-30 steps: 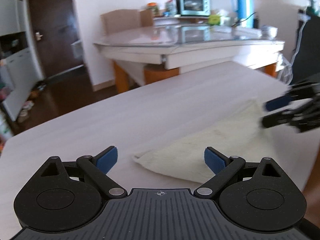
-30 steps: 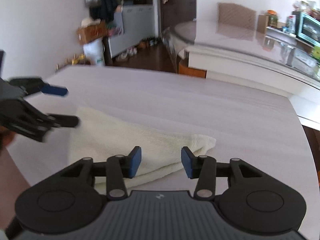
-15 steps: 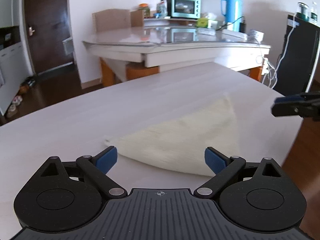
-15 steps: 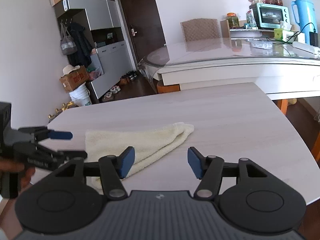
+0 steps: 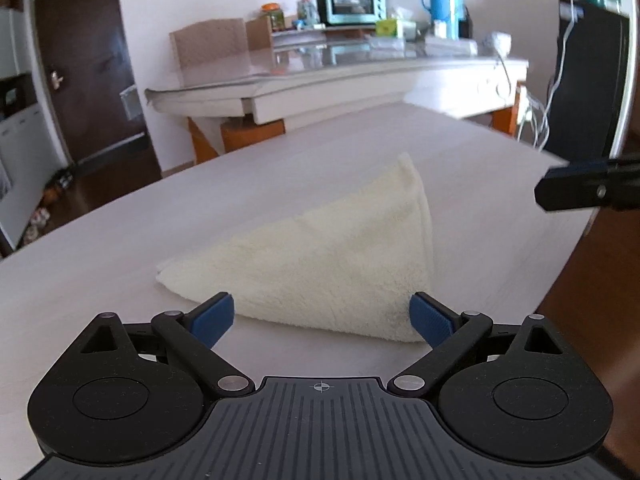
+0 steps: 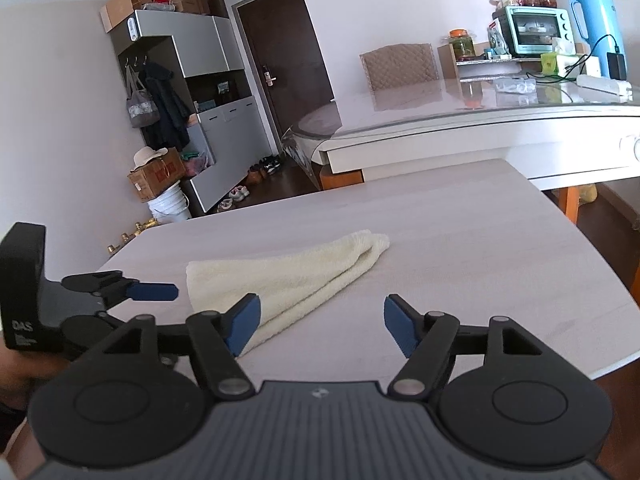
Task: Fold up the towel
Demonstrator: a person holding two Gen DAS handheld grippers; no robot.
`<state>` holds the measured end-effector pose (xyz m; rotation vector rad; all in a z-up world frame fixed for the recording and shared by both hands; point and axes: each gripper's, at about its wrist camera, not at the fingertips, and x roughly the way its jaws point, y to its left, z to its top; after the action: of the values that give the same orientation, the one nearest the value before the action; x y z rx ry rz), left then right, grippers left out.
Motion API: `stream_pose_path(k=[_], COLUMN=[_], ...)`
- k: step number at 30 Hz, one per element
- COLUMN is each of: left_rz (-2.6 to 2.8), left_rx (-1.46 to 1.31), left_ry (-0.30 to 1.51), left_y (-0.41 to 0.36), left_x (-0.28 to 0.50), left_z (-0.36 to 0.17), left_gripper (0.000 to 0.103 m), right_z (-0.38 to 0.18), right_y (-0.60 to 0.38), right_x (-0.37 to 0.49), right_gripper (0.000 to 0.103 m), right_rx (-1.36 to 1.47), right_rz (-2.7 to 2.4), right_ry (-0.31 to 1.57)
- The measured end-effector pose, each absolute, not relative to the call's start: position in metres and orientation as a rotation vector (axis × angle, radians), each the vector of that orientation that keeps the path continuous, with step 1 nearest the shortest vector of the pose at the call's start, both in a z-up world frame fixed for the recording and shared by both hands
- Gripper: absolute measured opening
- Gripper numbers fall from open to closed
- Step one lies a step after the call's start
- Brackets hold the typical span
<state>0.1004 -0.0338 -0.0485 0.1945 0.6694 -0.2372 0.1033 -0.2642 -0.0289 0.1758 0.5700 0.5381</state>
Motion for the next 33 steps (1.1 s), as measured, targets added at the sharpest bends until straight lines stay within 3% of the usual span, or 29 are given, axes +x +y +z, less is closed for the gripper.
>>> stream_pose_path(k=[12,22,33], left_rz=[-0.159,-0.058,-0.055], left_rx=[0.057,0.010,-0.003], left_ry=[0.672,0.661,0.633], left_y=[-0.016,-0.011,-0.006], left_x=[0.080,0.058,0.027], left_z=[-0.034,-0.026,-0.015], left_gripper=[0.101,0.103,0.103], right_z=[-0.025,-0.019,-0.014], right_y=[-0.277,-0.272,-0.260], right_x=[0.089,0.072,0.052], right_gripper=[0.077,0.091,0.098], right_rx=[0.154,0.056,-0.006], right_rz=[0.526,0.501,0.458], right_ry=[0.536,0.533,0.567])
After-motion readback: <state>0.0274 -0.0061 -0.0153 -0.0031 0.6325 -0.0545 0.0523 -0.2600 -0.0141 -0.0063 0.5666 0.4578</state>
